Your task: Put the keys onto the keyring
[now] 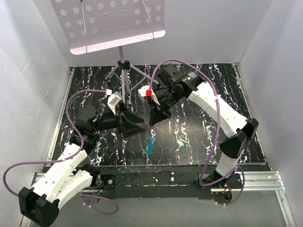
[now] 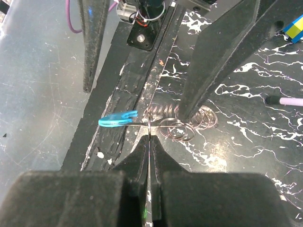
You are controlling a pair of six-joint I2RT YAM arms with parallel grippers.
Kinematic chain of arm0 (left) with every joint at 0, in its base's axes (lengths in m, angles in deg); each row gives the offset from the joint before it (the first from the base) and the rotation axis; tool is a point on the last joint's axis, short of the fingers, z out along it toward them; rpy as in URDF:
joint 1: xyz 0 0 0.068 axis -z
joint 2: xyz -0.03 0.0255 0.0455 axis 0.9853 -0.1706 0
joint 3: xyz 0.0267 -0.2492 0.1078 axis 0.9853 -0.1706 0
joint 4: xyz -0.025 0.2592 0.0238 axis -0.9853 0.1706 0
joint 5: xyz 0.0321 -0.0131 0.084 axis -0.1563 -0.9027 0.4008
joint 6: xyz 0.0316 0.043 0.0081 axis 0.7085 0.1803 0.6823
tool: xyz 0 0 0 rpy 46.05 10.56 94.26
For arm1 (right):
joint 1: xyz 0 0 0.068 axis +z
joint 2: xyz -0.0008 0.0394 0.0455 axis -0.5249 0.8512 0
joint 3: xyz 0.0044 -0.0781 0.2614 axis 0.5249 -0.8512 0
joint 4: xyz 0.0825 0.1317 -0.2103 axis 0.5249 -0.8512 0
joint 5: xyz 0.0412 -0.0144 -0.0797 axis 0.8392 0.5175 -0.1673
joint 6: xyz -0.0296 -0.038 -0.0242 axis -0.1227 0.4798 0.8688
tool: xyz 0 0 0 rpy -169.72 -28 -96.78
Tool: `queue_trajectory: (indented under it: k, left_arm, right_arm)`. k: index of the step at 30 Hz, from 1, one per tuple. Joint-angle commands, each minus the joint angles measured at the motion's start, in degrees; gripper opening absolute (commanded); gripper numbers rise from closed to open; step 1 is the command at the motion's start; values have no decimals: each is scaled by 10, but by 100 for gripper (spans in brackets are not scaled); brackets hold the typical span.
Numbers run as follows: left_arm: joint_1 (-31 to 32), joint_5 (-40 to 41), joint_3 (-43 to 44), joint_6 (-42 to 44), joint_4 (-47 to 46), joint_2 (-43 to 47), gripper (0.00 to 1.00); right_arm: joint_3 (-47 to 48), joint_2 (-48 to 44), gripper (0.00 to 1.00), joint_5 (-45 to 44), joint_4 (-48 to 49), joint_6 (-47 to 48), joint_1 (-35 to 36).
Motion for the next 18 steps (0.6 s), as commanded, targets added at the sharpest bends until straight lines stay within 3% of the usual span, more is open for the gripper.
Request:
queue_trajectory:
  k: [1,5,18]
  left_arm:
    - [-3,0,3,-24,-36,-5,67]
    - [-3,7,12,-13,-4,-14,55]
    - [-3,4,22,1,15,-24,35]
  right_arm:
    - [25,5,1,34,-87,5,3]
    - [30,10,1,35,-88,0,3]
    - [36,17,1,35,-82,-15,3]
